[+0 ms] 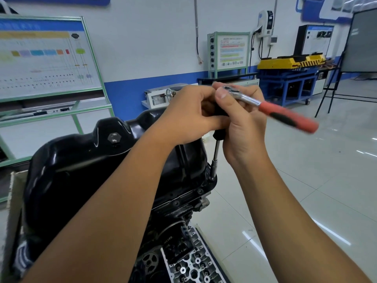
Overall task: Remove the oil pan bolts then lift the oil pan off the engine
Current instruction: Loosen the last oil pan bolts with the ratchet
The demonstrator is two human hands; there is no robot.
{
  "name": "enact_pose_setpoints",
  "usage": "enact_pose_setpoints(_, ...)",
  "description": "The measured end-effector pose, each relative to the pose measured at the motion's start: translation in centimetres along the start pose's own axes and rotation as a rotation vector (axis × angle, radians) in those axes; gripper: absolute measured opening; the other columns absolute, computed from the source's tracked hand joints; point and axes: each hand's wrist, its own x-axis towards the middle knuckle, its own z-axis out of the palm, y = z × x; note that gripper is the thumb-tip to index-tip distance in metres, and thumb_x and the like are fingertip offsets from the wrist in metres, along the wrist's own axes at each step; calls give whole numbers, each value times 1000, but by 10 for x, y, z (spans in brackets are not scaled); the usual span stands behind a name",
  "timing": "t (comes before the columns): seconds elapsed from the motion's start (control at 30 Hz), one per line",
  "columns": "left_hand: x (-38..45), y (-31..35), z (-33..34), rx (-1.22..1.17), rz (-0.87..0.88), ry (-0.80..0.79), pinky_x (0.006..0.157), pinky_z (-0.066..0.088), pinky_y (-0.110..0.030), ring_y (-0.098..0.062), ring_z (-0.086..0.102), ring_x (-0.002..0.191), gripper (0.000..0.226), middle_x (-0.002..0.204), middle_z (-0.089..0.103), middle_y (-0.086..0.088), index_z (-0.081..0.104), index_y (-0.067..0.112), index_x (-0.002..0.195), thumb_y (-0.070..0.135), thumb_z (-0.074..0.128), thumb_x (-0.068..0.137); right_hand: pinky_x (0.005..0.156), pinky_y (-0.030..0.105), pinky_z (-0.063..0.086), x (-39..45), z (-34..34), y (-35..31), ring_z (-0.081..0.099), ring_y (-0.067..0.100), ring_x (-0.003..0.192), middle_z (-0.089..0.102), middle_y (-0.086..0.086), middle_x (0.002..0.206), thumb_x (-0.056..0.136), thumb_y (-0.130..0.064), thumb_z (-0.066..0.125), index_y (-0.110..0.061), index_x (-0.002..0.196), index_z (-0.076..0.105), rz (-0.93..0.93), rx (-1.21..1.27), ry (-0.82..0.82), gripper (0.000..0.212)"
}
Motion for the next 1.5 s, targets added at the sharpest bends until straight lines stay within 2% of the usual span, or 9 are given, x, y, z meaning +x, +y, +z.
enact_pose_setpoints(0.27,-1,5,-4,-33,-33,-84,78,56,-41,-19,60,74,16,89,63,-16,71,-4,101,5,77,89,92,53,57,-2,7,-2,68,40,101,67,28,112,107,-23,52,20,127,53,104,56,69,47)
enact_pose_setpoints(0.5,-1,6,1,32,-7,10,85,59,-53,-36,73,92,33,94,76,-17,76,9,106,22,84,76,91,44,59,-5,1,1,70,36,106,68,30,120,97,-2,65,4,111,57,-48,-38,-34,17)
enact_pose_setpoints(0.6,1,3,-2,9,-36,-68,80,60,-53,-39,69,76,18,86,69,-29,72,-1,99,11,79,87,87,48,60,-4,6,-2,68,39,103,66,31,117,106,-19,55,17,129,52,86,43,46,43)
enact_pose_setpoints(0.7,0,3,-3,17,-21,-36,68,59,-36,-25,64,65,20,73,68,-13,72,2,97,14,82,84,77,43,60,-2,2,-4,71,33,95,70,21,108,103,-14,59,13,118,60,77,8,-1,31)
enact_pose_setpoints(0.77,-1,5,1,58,-16,20,77,61,-46,-32,72,78,32,83,75,-11,74,7,99,26,85,77,70,35,59,-3,1,-4,73,27,90,71,19,105,98,-5,65,15,120,57,21,-34,-2,31)
enact_pose_setpoints(1.0,1,0,0,58,-18,-46,60,52,-37,-22,57,56,22,63,63,-5,72,5,94,20,82,81,81,46,60,-1,1,-2,69,34,98,71,21,115,105,-18,58,4,118,58,109,13,6,26)
enact_pose_setpoints(1.13,0,4,3,95,-30,29,77,60,-51,-31,73,79,34,80,75,-8,73,11,96,33,86,74,83,49,57,-3,-2,1,72,33,96,72,22,108,95,-4,70,8,119,54,-25,-57,44,31)
enact_pose_setpoints(1.3,2,6,2,110,-48,-55,84,58,-53,-34,72,81,17,81,74,-15,75,12,96,26,76,86,96,63,52,3,-6,-2,70,33,98,72,17,111,101,-30,61,-1,113,62,101,-51,9,31)
enact_pose_setpoints(1.5,2,8,6,162,-77,46,74,61,-47,-14,72,67,21,71,74,6,72,24,85,37,84,74,79,45,59,6,-13,-5,69,32,95,68,21,102,90,-8,72,-4,106,56,-24,-96,-16,23)
